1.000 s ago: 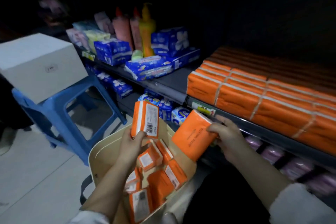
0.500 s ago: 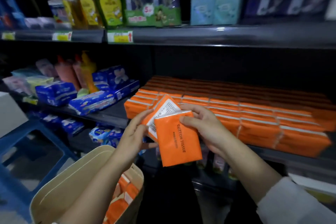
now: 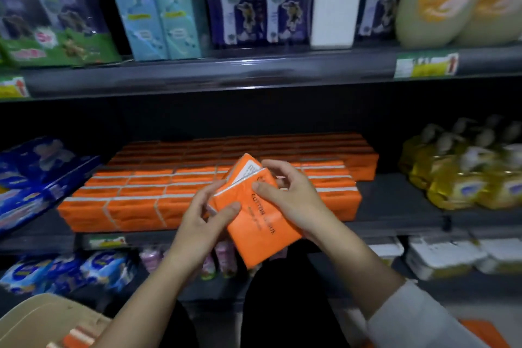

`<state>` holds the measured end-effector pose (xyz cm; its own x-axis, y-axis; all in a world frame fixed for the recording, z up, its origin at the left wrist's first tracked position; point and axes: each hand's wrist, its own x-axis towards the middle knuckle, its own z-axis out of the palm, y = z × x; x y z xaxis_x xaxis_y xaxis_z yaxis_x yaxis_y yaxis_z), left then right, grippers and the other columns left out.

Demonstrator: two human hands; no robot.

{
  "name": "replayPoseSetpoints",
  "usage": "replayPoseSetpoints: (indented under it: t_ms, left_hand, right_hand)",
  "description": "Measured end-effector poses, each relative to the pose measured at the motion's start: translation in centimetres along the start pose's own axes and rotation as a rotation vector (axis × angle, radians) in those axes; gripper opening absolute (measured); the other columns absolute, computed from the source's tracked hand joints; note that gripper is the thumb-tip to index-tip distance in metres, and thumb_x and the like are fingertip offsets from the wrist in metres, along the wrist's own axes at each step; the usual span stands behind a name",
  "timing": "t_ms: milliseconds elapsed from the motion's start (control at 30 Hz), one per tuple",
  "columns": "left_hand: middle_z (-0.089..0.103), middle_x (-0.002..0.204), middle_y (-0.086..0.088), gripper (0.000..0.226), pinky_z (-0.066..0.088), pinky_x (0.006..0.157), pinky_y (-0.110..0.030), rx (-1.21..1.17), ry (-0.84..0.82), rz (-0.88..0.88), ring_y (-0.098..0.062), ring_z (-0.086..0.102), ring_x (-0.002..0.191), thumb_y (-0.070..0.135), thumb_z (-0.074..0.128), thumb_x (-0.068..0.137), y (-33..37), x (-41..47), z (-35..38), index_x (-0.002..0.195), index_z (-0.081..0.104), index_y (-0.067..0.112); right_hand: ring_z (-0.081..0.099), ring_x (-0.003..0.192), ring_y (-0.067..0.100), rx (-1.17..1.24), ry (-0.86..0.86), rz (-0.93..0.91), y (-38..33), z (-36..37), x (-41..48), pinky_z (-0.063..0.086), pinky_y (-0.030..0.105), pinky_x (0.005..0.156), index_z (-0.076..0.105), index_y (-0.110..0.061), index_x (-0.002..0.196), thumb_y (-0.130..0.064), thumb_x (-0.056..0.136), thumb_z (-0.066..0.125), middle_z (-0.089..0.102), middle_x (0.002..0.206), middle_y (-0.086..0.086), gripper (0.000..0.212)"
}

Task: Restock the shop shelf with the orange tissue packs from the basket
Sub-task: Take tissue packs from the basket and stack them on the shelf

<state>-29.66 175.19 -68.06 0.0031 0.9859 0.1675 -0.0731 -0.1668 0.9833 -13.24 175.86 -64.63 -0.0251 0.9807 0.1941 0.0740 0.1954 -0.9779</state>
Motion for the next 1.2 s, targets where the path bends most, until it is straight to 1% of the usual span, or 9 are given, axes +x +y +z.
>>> replayPoseSetpoints:
  t_ms: [67,233,367,567,633,700,833,1000,1200]
  left_hand:
    - [0.064,0.095,0.004,0.037,0.056,0.075,-0.025,-0.055,-0.025,0.031,-0.004,0.065,0.081,0.011,0.066,0.082,-0.1,1.1,2.3,0.111,0.058,0.033]
    - [0.064,0.103,0.001,0.041,0.058,0.068,-0.032,-0.254,-0.113,-0.07,-0.009,0.069,0.078,0.012,0.062,0.084,-0.1,3.4,7.1,0.115,0.054,0.037]
    - [0.063,0.117,-0.002,0.044,0.057,0.074,-0.035,-0.306,-0.199,-0.156,-0.016,0.066,0.096,0.018,0.067,0.076,-0.6,4.8,10.2,0.115,0.056,0.036]
    - [0.071,0.099,-0.006,0.029,0.053,0.083,-0.038,-0.377,-0.107,-0.208,-0.02,0.067,0.096,0.041,0.052,0.089,-1.0,8.1,13.3,0.111,0.055,0.023]
    - [0.072,0.098,-0.014,0.014,0.051,0.086,-0.036,-0.351,-0.091,-0.199,-0.024,0.07,0.092,0.022,0.046,0.099,-1.3,9.0,13.3,0.112,0.049,0.024]
    - [0.067,0.112,-0.018,0.023,0.052,0.085,-0.035,-0.302,-0.086,-0.2,-0.032,0.07,0.09,0.011,0.045,0.099,-2.1,9.7,12.7,0.116,0.047,0.025]
    - [0.058,0.126,-0.011,0.024,0.059,0.069,-0.028,-0.272,-0.037,-0.224,-0.024,0.07,0.093,0.005,0.05,0.095,-3.4,10.6,11.5,0.108,0.053,0.025]
    - [0.059,0.125,-0.01,0.025,0.059,0.069,-0.03,-0.261,-0.039,-0.256,-0.028,0.064,0.104,0.004,0.052,0.094,-4.6,11.7,10.8,0.108,0.056,0.024]
    - [0.062,0.118,-0.01,0.03,0.059,0.075,-0.037,-0.271,-0.063,-0.258,-0.026,0.065,0.103,0.001,0.052,0.092,-4.8,12.3,11.3,0.109,0.047,0.024]
  right_hand:
    - [0.059,0.098,0.007,-0.081,0.035,0.02,0.2,-3.0,-0.2,0.051,0.023,0.083,0.056,-0.026,0.119,-0.021,0.078,0.073,0.06,0.115,-0.005,0.045]
    - [0.062,0.095,0.0,-0.019,0.029,0.078,1.5,-9.0,-1.1,0.051,0.018,0.08,0.057,-0.029,0.119,-0.011,0.081,0.07,0.06,0.115,-0.006,0.044]
    - [0.066,0.091,0.006,0.077,0.11,0.074,1.9,-11.5,-0.9,0.053,0.02,0.075,0.06,-0.031,0.109,-0.005,0.082,0.066,0.067,0.108,-0.001,0.038]
    - [0.065,0.092,0.013,0.044,0.214,0.027,1.8,-16.0,1.6,0.055,0.029,0.081,0.058,-0.03,0.108,-0.004,0.083,0.065,0.065,0.106,0.003,0.036]
    - [0.061,0.082,-0.003,-0.081,0.33,-0.032,1.9,-18.6,2.8,0.051,0.014,0.073,0.056,-0.027,0.107,-0.001,0.082,0.065,0.062,0.099,-0.004,0.037]
    - [0.057,0.075,-0.007,-0.244,0.444,-0.072,2.6,-21.4,3.9,0.044,0.005,0.067,0.054,-0.022,0.109,0.003,0.08,0.065,0.058,0.095,-0.006,0.04]
    - [0.053,0.092,0.017,-0.557,0.585,0.063,6.4,-26.1,5.8,0.039,0.023,0.076,0.056,-0.01,0.115,0.002,0.079,0.066,0.057,0.104,0.005,0.04]
    - [0.055,0.105,0.03,-0.906,0.417,0.221,11.2,-28.0,8.0,0.035,0.024,0.079,0.06,-0.007,0.111,0.004,0.075,0.066,0.059,0.114,0.016,0.038]
    - [0.041,0.115,0.031,-0.964,0.362,0.239,12.8,-26.4,11.5,0.027,0.022,0.101,0.062,-0.016,0.117,0.0,0.081,0.063,0.035,0.112,0.011,0.039]
